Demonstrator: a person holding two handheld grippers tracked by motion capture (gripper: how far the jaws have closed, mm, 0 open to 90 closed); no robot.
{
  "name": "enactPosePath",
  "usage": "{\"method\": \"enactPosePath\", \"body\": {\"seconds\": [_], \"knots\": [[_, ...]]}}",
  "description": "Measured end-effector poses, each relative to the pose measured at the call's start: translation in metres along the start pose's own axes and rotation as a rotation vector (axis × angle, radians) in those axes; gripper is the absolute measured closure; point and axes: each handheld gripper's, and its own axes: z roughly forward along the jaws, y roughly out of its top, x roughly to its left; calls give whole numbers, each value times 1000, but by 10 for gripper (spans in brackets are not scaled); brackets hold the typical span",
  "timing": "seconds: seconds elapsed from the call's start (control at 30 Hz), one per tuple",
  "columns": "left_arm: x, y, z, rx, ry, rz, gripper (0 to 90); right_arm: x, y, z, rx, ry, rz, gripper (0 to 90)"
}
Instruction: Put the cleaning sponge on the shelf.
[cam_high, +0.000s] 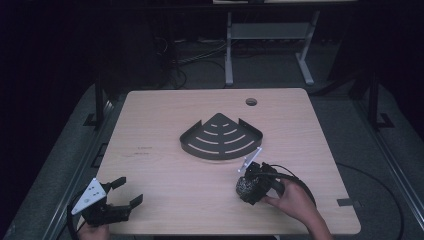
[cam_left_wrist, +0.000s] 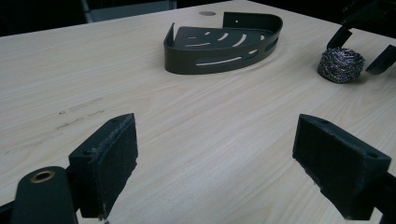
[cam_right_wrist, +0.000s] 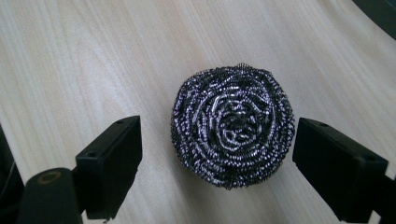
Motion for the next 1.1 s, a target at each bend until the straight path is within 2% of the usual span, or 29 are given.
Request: {"method": "enactPosePath", "body": {"seconds": [0.37, 0.7, 0.77, 1.1], "knots": [[1, 0, -1, -3, 1, -5, 133, -7, 6, 10, 38, 15, 7, 210], [1, 0, -1, -4, 1, -6, 133, -9, 8, 14, 49, 22, 9, 236], [1, 0, -1, -5, 0, -6, 133, -9, 8, 14, 50, 30, 6, 290], [1, 0, -1, -5, 1, -5, 133, -8, 8, 14, 55, 38, 1, 322]]}}
